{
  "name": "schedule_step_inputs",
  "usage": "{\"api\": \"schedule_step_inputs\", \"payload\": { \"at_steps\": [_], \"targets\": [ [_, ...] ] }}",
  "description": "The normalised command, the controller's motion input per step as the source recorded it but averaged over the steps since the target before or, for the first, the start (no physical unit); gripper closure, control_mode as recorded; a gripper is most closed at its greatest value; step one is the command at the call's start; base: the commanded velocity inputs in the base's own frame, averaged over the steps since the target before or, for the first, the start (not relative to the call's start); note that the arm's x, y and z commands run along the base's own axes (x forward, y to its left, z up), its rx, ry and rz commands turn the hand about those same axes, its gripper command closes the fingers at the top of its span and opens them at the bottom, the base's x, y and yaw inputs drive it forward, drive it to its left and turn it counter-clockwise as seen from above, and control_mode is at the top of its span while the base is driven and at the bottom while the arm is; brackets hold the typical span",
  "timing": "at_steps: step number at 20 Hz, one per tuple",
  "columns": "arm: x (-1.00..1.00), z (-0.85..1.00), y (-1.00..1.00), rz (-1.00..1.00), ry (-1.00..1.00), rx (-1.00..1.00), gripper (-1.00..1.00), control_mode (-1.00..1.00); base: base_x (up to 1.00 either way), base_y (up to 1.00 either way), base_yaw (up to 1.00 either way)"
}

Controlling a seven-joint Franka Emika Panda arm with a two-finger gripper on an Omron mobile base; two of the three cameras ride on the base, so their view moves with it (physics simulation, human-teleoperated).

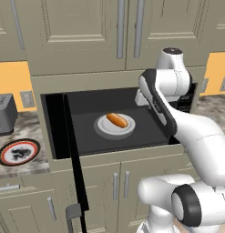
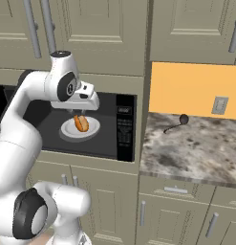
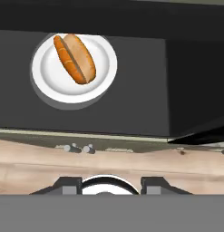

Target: Pick the hotdog bun from the microwave and place it on plate located on the counter.

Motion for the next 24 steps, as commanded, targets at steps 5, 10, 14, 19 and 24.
{"api": "schedule_step_inputs", "payload": {
  "at_steps": [5, 10, 14, 19, 24],
  "targets": [
    [-0.2, -0.01, 0.0, 0.05, -0.06, 0.0, -1.0, -1.0, 0.0, 0.0, 0.0],
    [-0.21, -0.27, 0.0, 0.07, -0.29, 0.03, -1.0, -1.0, 0.0, 0.0, 0.0],
    [0.0, -0.41, 0.0, 0.1, -0.28, 0.07, -1.0, -1.0, 0.0, 0.0, 0.0],
    [0.0, -0.32, 0.1, 0.06, -0.1, 0.06, -1.0, -1.0, 0.0, 0.0, 0.0],
    [0.05, -0.31, 0.26, 0.06, -0.04, 0.0, -1.0, -1.0, 0.0, 0.0, 0.0]
  ]
}}
